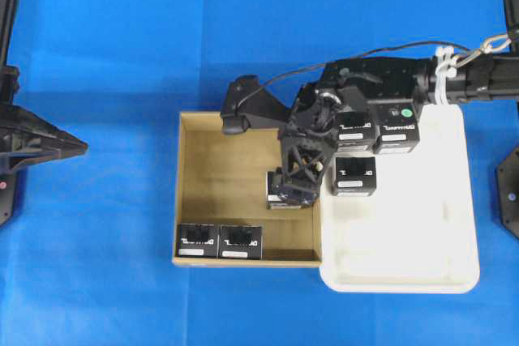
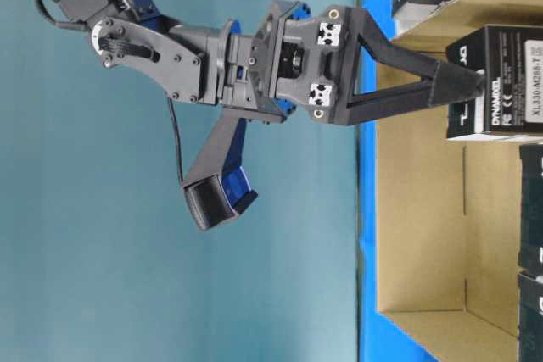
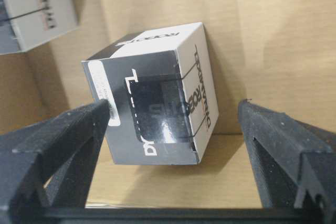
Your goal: Pick the box from inside the cardboard box.
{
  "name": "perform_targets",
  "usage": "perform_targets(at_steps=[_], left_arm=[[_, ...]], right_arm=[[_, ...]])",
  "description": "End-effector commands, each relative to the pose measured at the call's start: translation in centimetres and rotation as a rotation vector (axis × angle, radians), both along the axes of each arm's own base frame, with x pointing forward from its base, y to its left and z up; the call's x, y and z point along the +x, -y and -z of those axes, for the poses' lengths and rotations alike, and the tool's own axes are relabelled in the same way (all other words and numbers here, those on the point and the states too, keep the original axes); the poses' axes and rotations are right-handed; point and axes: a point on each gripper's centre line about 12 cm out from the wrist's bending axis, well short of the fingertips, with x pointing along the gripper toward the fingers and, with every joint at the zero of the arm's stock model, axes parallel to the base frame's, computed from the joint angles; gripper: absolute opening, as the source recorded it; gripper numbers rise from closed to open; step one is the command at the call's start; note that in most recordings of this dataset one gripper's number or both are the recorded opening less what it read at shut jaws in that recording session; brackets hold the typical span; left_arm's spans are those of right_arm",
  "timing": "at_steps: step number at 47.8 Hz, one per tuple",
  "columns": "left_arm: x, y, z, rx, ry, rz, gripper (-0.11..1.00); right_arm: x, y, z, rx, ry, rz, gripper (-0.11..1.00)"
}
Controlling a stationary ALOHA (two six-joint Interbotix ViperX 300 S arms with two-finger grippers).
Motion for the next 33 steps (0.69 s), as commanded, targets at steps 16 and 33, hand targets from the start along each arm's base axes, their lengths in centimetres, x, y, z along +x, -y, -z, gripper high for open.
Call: perform_targets(at_steps=[16, 33], left_arm=[[0.2, 0.0, -1.0, 0.000, 0.023, 0.000, -0.06], [0.1, 0.0, -1.1, 0.001, 0.028, 0.000, -0.06]], right_arm=[[-0.4, 2.2, 0.6, -0.041, -0.006, 0.014, 0.94], [0.7, 1.5, -3.1, -0.046, 0.062, 0.008, 0.95]])
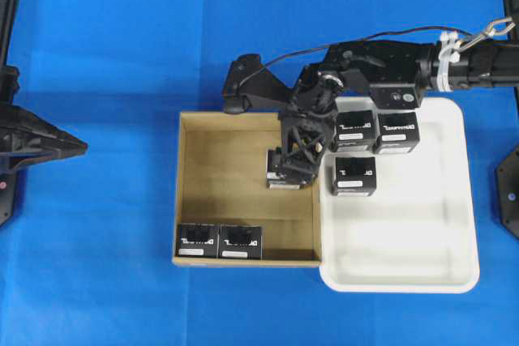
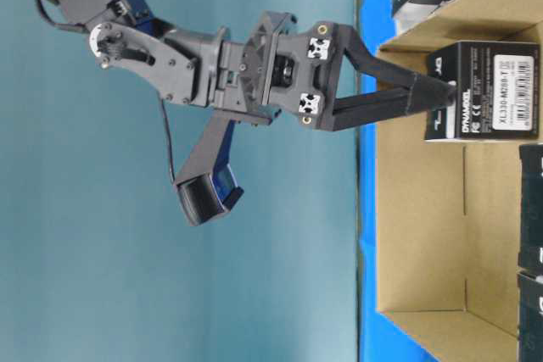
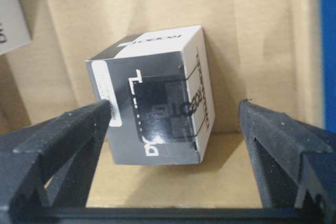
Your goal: Pick the box from inside the cardboard box.
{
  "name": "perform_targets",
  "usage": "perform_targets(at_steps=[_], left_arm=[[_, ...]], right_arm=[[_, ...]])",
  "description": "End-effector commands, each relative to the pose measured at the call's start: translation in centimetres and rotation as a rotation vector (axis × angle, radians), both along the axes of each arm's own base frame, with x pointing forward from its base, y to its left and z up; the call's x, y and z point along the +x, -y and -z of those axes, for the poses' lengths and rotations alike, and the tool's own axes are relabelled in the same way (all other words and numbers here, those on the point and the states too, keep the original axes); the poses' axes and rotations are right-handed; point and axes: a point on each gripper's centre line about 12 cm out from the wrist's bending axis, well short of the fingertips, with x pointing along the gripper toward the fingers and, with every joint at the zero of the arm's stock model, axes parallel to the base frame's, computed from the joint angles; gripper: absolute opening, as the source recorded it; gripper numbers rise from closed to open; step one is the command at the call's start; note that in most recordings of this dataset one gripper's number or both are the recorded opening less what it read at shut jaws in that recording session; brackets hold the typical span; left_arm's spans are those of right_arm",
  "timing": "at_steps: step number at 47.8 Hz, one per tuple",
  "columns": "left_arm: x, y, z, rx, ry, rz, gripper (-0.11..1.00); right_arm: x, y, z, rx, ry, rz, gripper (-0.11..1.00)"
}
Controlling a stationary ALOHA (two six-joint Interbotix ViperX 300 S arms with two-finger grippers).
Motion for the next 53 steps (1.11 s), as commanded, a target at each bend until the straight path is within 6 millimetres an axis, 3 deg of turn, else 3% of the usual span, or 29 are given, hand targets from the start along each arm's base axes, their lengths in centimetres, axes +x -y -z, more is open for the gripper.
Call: perform_targets(at_steps=[1, 14, 23, 35, 43, 53], left_arm=[[0.2, 0.0, -1.1, 0.002, 0.028, 0.000, -0.06], [0.1, 0.0, -1.2, 0.004, 0.032, 0.000, -0.06], [0.1, 0.0, -1.3, 0.002, 0.034, 0.000, -0.06], [0.1, 0.1, -1.4, -0.030, 0.038, -0.003, -0.06], [0.1, 0.2, -1.4, -0.054, 0.037, -0.006, -0.06], [0.1, 0.2, -1.4, -0.053, 0.037, -0.006, -0.06]], right_arm=[[0.5, -0.3, -2.1, -0.003, 0.032, -0.009, 0.95], [0.5, -1.2, -9.5, -0.001, 0.080, -0.054, 0.95], [-0.6, -1.3, -15.8, -0.054, 0.104, -0.092, 0.95], [-2.8, -2.0, -22.2, -0.069, 0.095, -0.099, 0.95], [-4.0, -1.9, -24.8, -0.124, 0.115, -0.089, 0.95], [-4.6, -1.6, -25.4, -0.160, 0.117, -0.081, 0.95]])
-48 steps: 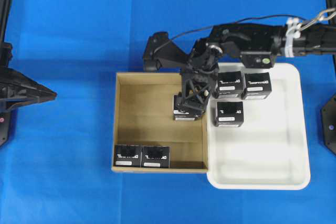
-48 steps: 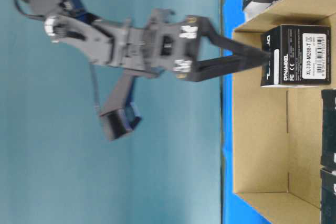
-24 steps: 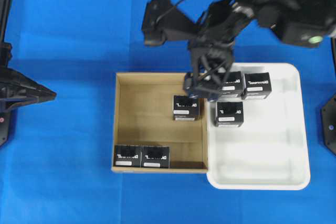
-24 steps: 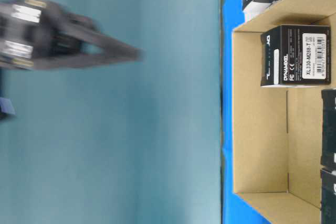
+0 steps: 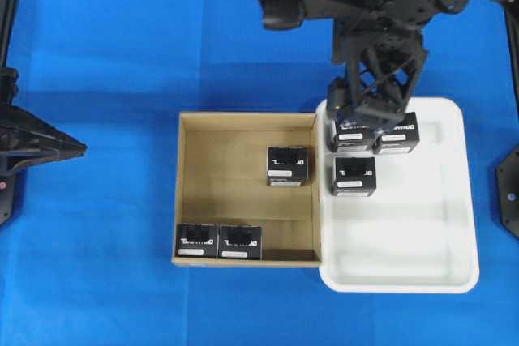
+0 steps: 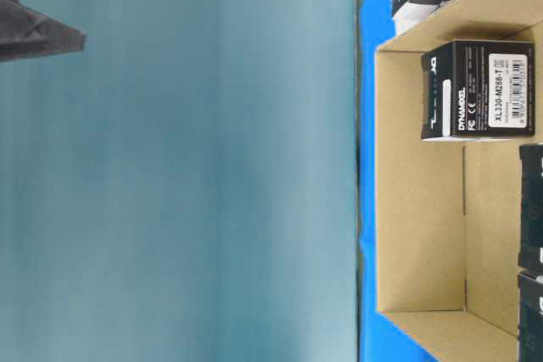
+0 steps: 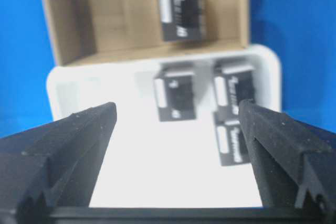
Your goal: Pick the box from inside the cardboard box.
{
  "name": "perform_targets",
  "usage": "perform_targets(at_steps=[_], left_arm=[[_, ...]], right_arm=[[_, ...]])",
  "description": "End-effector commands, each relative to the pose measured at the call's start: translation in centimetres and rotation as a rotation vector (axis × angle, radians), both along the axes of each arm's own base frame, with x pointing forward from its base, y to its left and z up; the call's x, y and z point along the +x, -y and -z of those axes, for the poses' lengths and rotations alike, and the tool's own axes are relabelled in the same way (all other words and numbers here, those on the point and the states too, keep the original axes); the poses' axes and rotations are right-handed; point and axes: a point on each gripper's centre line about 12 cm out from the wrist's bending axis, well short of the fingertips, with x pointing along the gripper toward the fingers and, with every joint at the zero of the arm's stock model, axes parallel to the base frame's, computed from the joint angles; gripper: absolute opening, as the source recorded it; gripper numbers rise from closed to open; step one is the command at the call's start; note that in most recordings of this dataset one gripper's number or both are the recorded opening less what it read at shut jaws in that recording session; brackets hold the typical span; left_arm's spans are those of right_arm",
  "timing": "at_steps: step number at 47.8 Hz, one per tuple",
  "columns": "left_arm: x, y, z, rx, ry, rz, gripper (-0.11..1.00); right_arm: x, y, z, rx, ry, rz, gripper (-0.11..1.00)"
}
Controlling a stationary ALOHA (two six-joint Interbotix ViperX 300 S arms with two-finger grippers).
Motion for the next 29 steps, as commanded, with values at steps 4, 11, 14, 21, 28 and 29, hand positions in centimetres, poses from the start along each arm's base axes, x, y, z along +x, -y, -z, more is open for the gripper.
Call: perform_targets(at_steps=[4, 11, 14, 21, 28, 29], left_arm=[[0.1, 0.0, -1.3, 0.002, 0.032, 0.002, -0.06], [0.0, 0.0, -1.4, 0.008, 0.036, 0.003, -0.06], [-0.3, 0.0, -1.5, 0.009, 0.037, 0.001, -0.06], [-0.7, -0.1, -1.9, 0.008, 0.051, -0.002, -0.06], [-0.9, 0.0, -2.0, 0.003, 0.058, 0.004, -0.06], [-0.9, 0.0, -2.0, 0.001, 0.060, 0.004, -0.06]], right_arm=[[-0.1, -0.1, -0.5, -0.005, 0.014, 0.001, 0.95], [1.1, -0.1, 1.1, 0.005, -0.014, 0.010, 0.95], [1.5, -0.1, 2.3, 0.004, -0.036, 0.008, 0.95], [2.7, -0.2, 6.4, -0.022, -0.078, -0.009, 0.95], [3.3, -0.6, 10.5, -0.038, -0.081, -0.038, 0.95], [3.4, -0.6, 11.0, -0.039, -0.083, -0.040, 0.95]])
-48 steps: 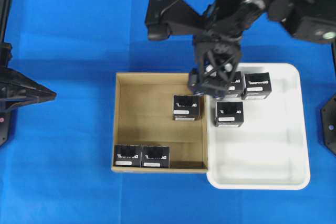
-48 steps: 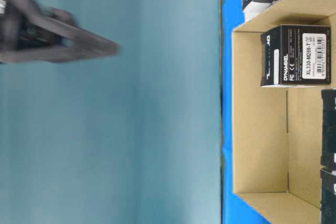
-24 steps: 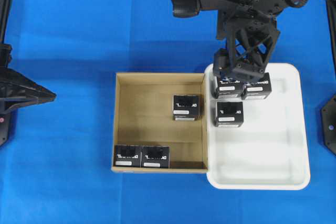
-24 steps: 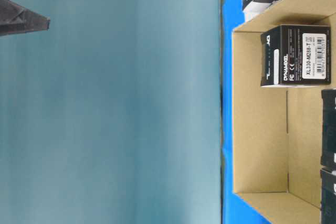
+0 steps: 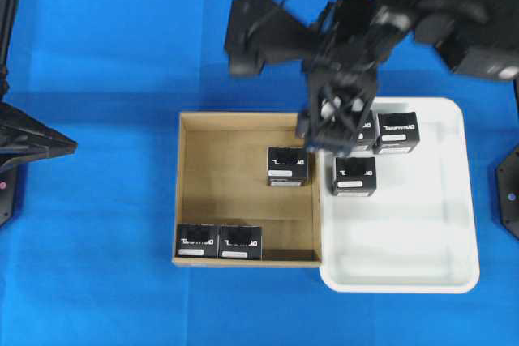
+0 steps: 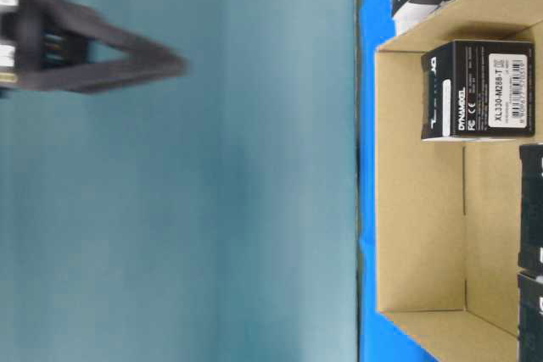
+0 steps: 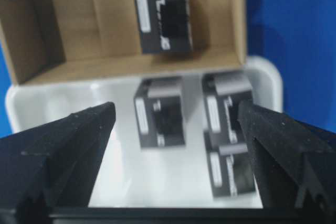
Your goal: Pick the box from inside the cardboard box.
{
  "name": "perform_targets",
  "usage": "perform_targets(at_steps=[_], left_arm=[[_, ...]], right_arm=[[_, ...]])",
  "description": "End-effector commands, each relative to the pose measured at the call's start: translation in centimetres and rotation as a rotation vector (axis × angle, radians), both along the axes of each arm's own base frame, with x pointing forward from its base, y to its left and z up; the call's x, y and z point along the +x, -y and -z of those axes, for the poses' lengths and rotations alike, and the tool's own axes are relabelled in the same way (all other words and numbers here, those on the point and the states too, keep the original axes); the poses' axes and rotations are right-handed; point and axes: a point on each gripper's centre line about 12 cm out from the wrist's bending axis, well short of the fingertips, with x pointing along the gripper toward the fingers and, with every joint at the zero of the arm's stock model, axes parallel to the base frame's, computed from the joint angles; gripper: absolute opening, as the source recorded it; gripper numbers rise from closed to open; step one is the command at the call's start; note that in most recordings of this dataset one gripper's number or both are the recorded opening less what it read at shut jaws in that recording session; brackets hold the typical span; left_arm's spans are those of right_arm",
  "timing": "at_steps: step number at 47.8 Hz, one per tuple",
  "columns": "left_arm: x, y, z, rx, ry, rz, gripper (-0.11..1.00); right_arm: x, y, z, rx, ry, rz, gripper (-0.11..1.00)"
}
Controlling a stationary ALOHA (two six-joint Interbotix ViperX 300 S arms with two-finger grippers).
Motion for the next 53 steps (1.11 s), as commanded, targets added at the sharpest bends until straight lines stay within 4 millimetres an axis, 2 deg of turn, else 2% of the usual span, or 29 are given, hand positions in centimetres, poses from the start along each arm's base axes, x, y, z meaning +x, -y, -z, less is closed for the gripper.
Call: perform_targets(at_steps=[1, 8, 24, 53], left_arm=[[0.0, 0.1, -1.1, 0.001, 0.028, 0.006, -0.06], [0.1, 0.2, -1.2, 0.000, 0.035, 0.009, -0.06], [0.0, 0.3, -1.3, 0.000, 0.038, 0.019, -0.06], [0.0, 0.4, -1.3, -0.007, 0.038, 0.019, -0.06]], right_arm=[[0.3, -0.4, 2.3, -0.010, 0.000, -0.016, 0.95], [0.7, -0.4, 5.9, -0.011, -0.014, -0.015, 0.95], [1.4, -0.4, 10.1, -0.020, 0.005, -0.016, 0.95], [2.0, -0.3, 12.1, -0.041, 0.019, -0.101, 1.00]])
